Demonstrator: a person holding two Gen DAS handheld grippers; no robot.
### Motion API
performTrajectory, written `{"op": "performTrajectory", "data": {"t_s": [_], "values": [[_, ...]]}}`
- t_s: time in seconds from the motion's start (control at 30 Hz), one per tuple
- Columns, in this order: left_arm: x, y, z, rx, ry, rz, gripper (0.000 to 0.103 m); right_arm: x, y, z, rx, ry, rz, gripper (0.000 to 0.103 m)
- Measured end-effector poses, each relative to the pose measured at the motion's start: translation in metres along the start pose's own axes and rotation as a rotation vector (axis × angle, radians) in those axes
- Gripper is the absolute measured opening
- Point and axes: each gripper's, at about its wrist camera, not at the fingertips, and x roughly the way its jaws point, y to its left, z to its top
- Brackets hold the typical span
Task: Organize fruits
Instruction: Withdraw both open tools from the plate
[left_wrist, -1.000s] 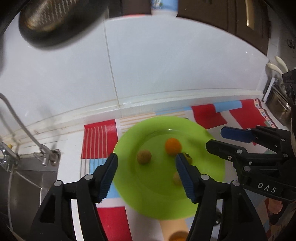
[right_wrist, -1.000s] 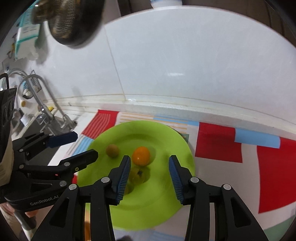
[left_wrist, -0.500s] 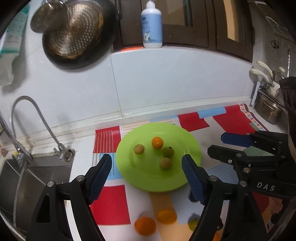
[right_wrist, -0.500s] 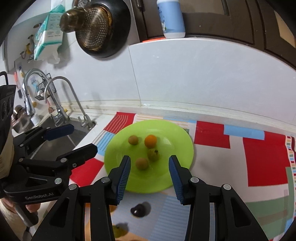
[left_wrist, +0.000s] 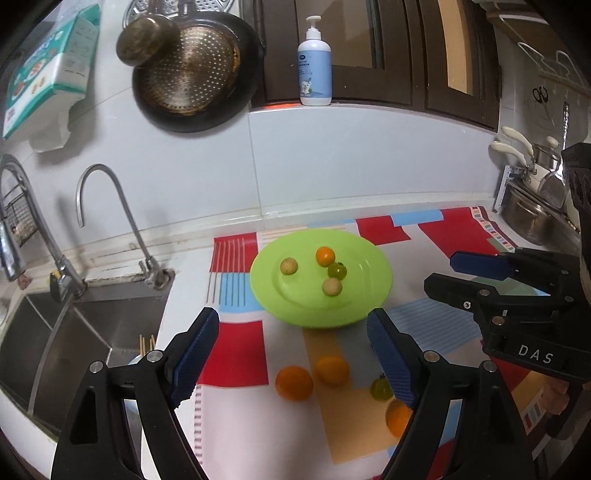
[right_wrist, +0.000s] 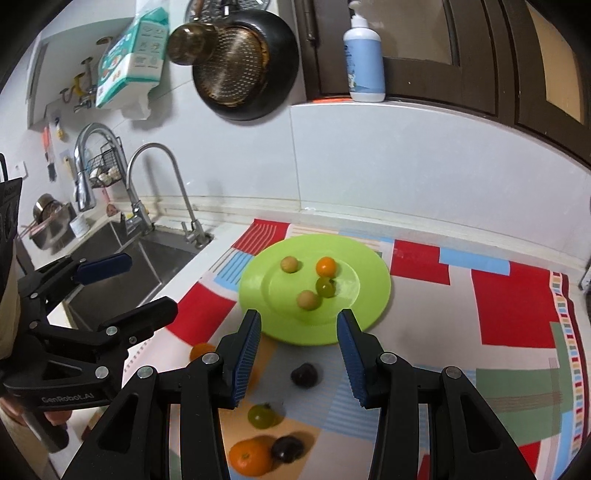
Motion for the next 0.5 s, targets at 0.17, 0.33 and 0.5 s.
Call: {"op": "performTrajectory", "data": {"t_s": [0.17,0.33,0.5], "values": [[-0.011,0.001,-0.017,-0.002,0.008,0.021,0.083,-0.01,0.011,-0.014,-0.017,0.015,-0.002,0.044],[-0.016,-0.002,-0.034,-0.003,0.025,0.02,0.084,-0.013,0.016,-0.031,-0.005,0.054,-0.007,0.044],[-0.022,-0.012,-0.052,0.036,0.021,0.014,0.084,-0.013,0.013,-0.048,0.004,0.11,-0.013,0.044]]}}
